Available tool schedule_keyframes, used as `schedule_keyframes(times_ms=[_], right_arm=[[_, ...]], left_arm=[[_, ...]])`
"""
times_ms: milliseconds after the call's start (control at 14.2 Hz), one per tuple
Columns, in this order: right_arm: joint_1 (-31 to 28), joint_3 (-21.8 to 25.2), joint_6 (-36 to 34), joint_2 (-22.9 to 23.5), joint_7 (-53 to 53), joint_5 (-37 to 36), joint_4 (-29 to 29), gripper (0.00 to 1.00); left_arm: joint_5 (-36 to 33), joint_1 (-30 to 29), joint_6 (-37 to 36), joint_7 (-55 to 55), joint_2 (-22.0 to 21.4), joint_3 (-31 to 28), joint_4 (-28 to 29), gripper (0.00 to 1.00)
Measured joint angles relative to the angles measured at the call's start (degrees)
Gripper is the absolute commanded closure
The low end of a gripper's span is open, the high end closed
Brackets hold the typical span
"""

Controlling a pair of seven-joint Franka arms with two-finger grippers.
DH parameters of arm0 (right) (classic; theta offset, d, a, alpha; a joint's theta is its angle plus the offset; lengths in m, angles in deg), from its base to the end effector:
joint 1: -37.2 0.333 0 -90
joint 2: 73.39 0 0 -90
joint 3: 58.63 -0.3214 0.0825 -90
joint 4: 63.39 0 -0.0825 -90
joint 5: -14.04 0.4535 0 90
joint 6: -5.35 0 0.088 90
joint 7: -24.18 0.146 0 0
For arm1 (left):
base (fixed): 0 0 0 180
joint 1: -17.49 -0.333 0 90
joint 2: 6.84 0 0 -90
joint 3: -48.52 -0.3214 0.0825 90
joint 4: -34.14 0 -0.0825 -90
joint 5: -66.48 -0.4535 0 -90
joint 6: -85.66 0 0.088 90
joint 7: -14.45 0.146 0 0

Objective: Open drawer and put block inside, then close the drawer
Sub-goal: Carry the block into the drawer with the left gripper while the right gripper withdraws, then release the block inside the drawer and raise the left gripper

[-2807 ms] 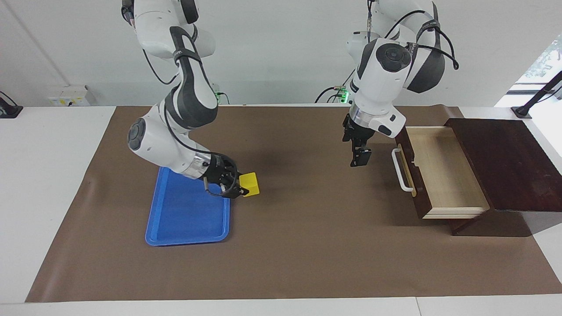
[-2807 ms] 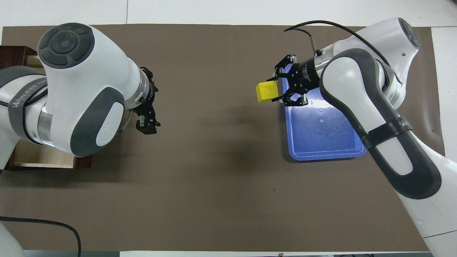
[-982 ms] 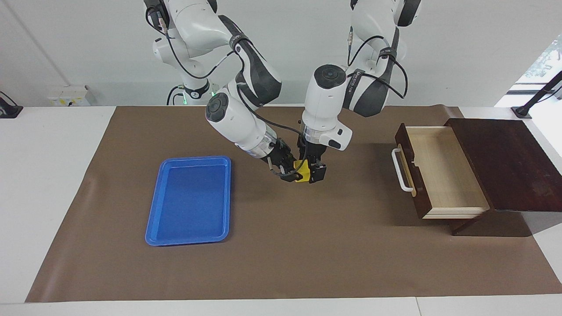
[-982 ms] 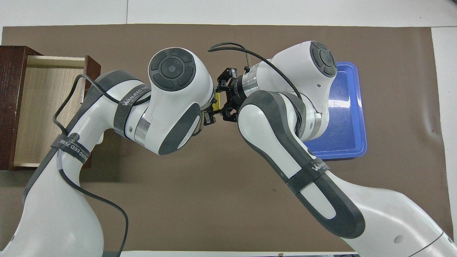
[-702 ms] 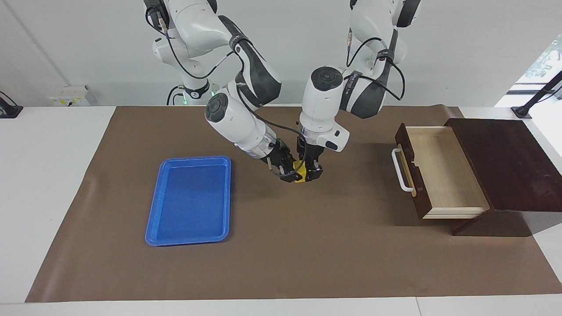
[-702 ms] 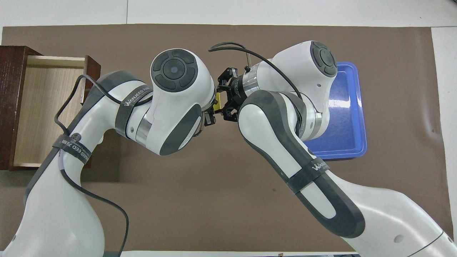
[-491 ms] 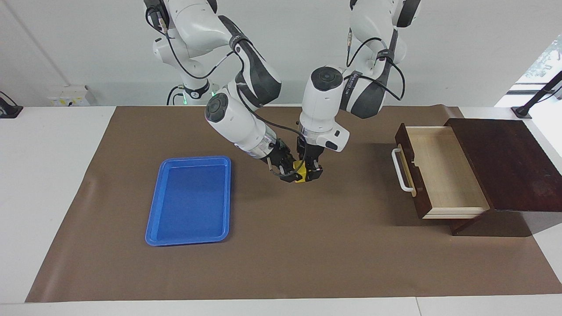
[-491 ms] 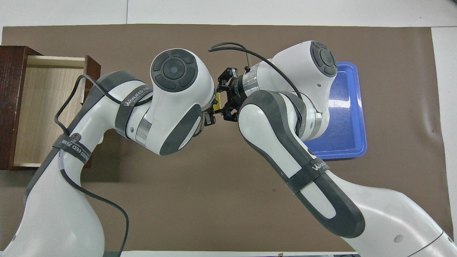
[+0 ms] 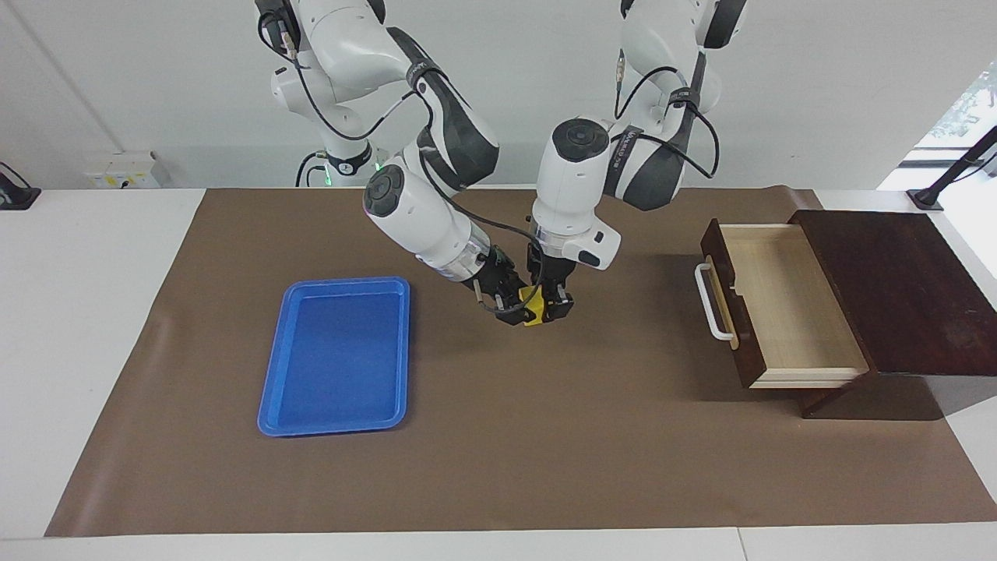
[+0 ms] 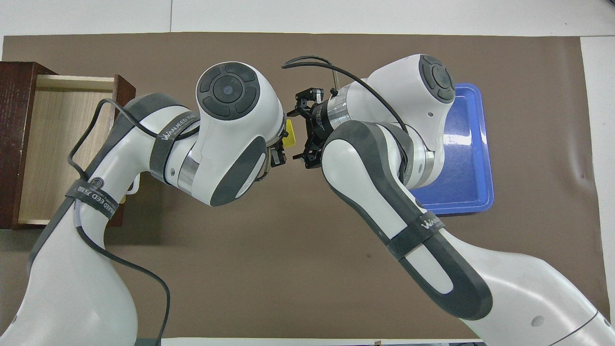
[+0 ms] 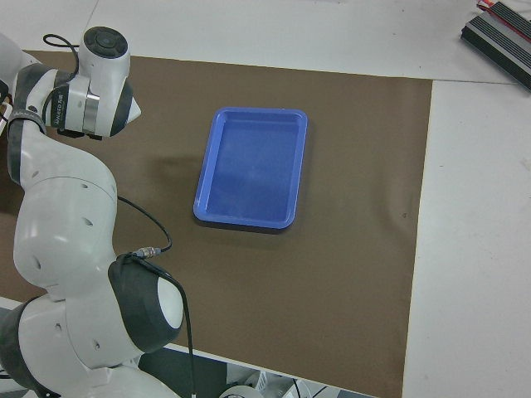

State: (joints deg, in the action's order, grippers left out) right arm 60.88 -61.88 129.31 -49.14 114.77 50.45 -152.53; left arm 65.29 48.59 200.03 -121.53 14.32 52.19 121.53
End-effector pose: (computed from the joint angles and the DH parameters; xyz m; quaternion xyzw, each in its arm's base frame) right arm 0.6740 0.3849 0.3748 -0.7198 0.6271 0.1986 0.2219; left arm 0.6211 -0.4229 0.4010 0.6346 0.7711 0.0024 0.0511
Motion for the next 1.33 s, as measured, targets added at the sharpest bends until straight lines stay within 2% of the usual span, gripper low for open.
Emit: schedule_keyframes(times_ms=[211,351,561,772,912,1053,1333], right_arm=[[0.0,0.0,0.0,0.0,0.0,0.0,0.5,0.00],[-0.2,0.1,-0.3,0.0,0.0,0.0,0.6,0.00],[-2.7,0.2,-3.6,-0.1,0.0,-0.5,1.6,0.00],[-8.3,0.2,-12.2,-0.7,-4.9,-3.3,4.0,0.00],[-12.0,0.3,-18.8,-1.8,-12.6,-6.3,5.0,0.00],[-14.7,0.3,-24.3,-3.6,-21.5,-10.6,5.3,0.00],[-17.7,0.3,-31.9,-7.0,-40.9,-21.1,5.3,0.00]], left_arm=[[-0.1,-1.5,-4.7,5.2,-1.3,-0.8,-0.8,1.00],[0.0,-4.8,-10.1,11.6,-3.0,-1.0,-1.9,1.00],[1.8,-12.2,-16.0,24.4,-6.7,-1.3,-3.9,1.00],[3.2,-22.1,-20.3,39.2,-10.5,-1.5,-3.9,1.00],[3.5,-28.0,-20.2,48.8,-11.0,-1.6,-3.0,1.00],[3.7,-32.9,-17.7,56.4,-11.4,-1.7,0.2,1.00],[3.7,-35.4,-9.1,62.5,-13.6,-1.7,11.9,1.00]])
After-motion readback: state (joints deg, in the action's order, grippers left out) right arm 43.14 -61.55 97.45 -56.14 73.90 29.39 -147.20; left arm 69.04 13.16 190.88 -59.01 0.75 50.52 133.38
